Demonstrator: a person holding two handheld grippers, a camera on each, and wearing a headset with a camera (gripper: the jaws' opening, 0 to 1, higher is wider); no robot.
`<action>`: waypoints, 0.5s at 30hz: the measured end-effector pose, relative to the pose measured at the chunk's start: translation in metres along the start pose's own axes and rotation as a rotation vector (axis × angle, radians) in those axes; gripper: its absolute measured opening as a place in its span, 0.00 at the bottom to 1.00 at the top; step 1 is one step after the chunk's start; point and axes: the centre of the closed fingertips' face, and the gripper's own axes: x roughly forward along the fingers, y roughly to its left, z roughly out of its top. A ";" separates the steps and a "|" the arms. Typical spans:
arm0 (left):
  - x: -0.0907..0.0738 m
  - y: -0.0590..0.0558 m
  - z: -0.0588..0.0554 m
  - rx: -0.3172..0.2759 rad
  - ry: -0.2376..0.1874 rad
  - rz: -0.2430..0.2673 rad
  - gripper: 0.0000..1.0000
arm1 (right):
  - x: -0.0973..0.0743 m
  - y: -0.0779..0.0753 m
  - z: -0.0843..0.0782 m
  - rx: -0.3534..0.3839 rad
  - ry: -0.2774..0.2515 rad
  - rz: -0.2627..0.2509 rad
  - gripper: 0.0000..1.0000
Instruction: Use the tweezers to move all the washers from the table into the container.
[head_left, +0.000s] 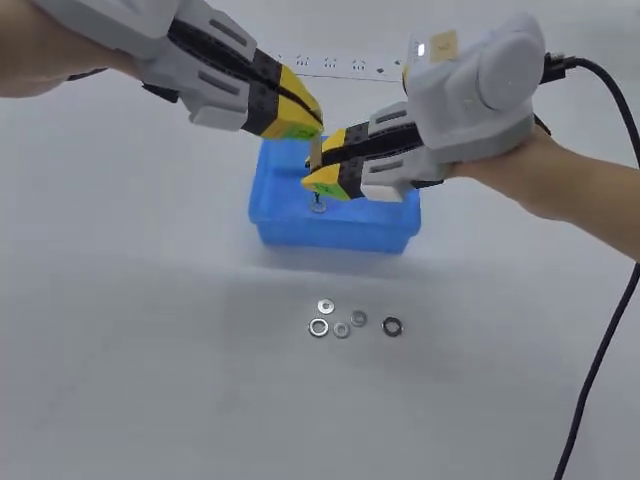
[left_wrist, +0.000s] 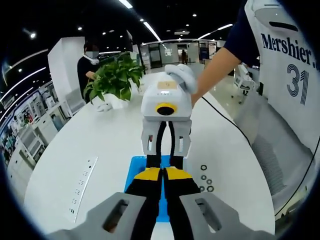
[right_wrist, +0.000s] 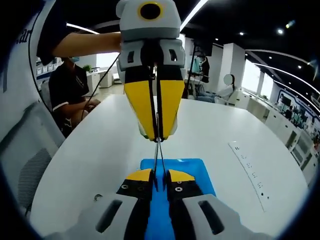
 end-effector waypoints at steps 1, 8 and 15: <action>-0.002 -0.006 0.003 0.001 0.003 -0.010 0.05 | -0.001 0.002 0.002 -0.006 0.001 0.004 0.12; -0.009 -0.041 0.017 0.013 0.002 -0.026 0.05 | -0.016 0.042 0.014 -0.041 0.023 0.052 0.11; -0.005 -0.086 0.016 -0.004 0.010 -0.050 0.06 | -0.021 0.088 0.006 -0.027 0.042 0.085 0.11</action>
